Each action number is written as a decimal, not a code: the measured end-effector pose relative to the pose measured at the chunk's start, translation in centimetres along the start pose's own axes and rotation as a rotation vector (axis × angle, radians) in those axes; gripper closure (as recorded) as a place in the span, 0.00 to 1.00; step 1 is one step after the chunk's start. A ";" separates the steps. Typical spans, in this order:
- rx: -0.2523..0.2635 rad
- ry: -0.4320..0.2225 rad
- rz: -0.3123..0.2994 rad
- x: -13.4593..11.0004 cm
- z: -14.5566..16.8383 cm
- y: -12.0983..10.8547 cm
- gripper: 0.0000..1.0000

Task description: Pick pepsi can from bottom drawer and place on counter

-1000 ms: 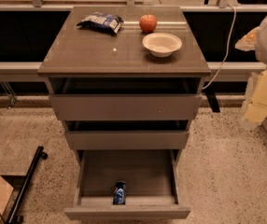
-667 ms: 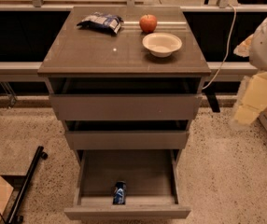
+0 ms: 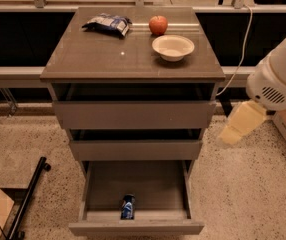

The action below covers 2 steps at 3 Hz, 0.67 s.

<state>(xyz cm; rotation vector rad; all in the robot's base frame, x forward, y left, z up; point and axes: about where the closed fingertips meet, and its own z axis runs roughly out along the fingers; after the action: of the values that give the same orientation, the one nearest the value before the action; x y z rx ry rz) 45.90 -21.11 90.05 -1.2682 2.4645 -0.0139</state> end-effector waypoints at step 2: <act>0.017 -0.017 0.126 -0.8 2.0 -0.7 0.00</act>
Offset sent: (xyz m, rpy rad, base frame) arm 0.0278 0.0088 -0.0373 0.0773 0.0446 -0.2248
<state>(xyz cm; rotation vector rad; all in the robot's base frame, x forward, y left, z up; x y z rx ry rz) 47.53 -20.54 88.55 -1.1000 2.5192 0.0083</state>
